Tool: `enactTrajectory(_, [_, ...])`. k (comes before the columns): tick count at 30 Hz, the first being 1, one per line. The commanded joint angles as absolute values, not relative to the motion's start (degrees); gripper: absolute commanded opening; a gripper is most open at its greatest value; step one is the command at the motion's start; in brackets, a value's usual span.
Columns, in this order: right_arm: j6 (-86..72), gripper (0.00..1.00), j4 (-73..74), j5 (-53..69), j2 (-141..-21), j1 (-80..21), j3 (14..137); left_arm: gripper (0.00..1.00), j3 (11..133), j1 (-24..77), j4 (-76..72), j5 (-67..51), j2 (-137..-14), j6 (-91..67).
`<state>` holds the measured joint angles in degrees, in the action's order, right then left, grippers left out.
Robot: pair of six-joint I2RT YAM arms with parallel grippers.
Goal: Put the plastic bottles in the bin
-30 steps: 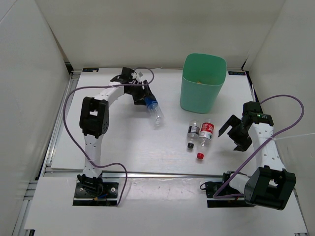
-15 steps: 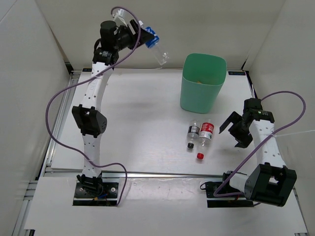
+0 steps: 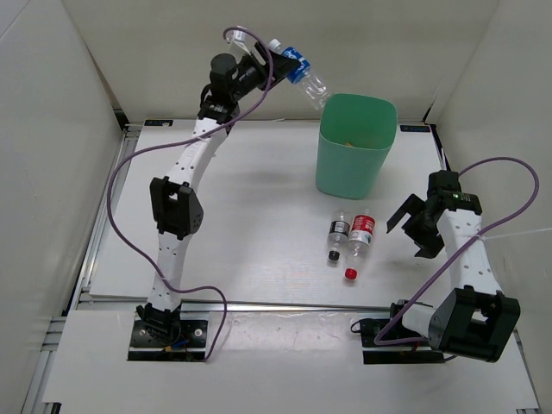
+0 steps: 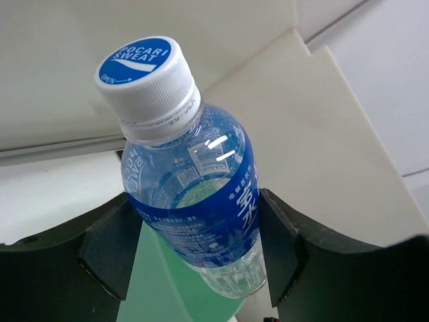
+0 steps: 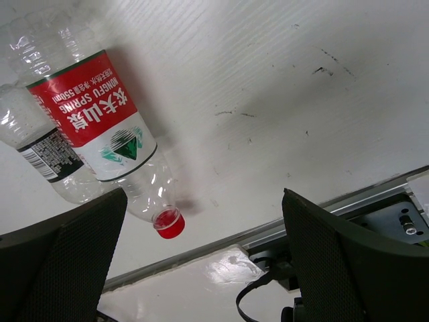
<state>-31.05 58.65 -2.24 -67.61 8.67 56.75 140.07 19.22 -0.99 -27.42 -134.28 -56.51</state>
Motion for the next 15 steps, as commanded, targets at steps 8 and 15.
enactTrajectory(8, [-32.26, 1.00, 60.82, -3.78, -66.53, 9.05, 59.24, 0.48, 141.59, 24.60, -11.51, -25.66, -132.89, -60.38])
enactTrajectory(15, [-33.40, 1.00, 61.35, -4.31, -64.69, 9.05, 58.71, 0.51, 136.68, 25.14, -11.95, -29.17, -132.89, -62.31])
